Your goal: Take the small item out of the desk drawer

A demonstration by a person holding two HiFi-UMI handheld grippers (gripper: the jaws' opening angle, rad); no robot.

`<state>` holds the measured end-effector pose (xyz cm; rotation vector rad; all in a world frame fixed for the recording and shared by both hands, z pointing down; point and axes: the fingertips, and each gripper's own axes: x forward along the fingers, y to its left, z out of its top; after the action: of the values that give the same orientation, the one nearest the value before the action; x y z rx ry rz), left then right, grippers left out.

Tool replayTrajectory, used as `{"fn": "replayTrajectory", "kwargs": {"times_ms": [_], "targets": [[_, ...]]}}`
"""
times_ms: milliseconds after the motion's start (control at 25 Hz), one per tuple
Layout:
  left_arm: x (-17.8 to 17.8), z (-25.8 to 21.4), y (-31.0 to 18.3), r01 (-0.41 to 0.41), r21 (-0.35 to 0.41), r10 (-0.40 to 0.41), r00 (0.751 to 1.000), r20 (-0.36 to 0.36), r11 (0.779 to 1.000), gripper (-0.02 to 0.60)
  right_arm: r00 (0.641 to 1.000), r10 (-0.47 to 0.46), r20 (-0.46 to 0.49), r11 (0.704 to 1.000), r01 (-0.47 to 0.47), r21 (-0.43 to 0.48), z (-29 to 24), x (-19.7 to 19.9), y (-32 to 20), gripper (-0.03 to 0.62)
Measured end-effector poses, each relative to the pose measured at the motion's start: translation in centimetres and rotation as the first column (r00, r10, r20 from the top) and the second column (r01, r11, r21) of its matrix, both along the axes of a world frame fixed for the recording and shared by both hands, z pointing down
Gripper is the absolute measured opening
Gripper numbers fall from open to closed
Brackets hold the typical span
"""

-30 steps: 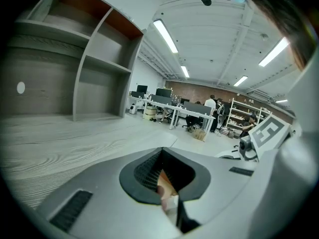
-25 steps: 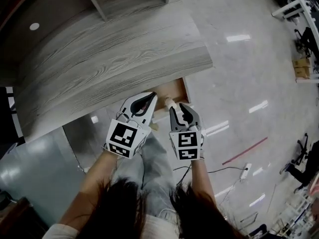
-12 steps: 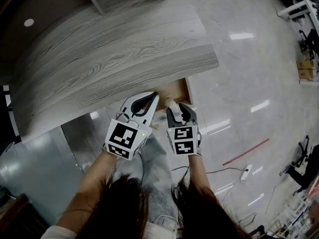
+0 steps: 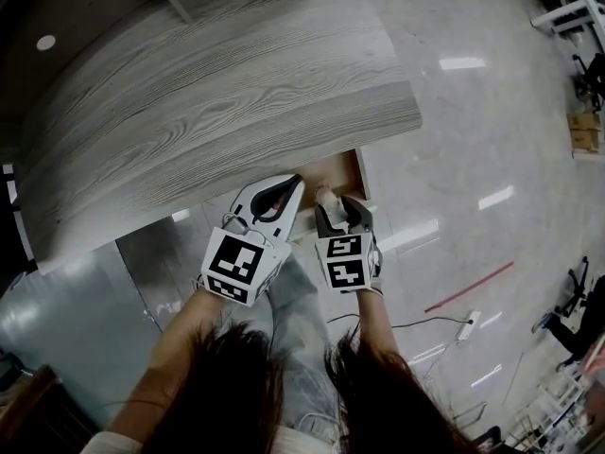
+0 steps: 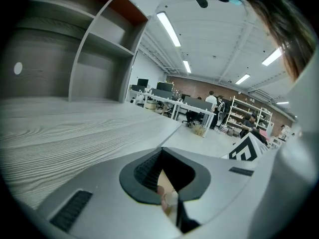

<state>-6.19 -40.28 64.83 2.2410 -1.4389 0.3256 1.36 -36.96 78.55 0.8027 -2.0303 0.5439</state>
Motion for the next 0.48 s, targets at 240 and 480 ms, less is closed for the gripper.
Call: {"fn": "replayTrajectory", "kwargs": {"times_ms": [240,480], "targets": [[0.1,0.5,0.0,0.01,-0.009,-0.01,1.0,-0.002,1.0,0.012,0.998,-0.019,-0.067,0.999,0.015,-0.05,1.0,0.1,0.3,0.189],[0.1,0.6,0.0,0.025,-0.024,-0.025,1.0,0.002,0.999,0.012,0.995,-0.014,-0.098,0.994,0.004,-0.106,1.5,0.4,0.5,0.189]]}}
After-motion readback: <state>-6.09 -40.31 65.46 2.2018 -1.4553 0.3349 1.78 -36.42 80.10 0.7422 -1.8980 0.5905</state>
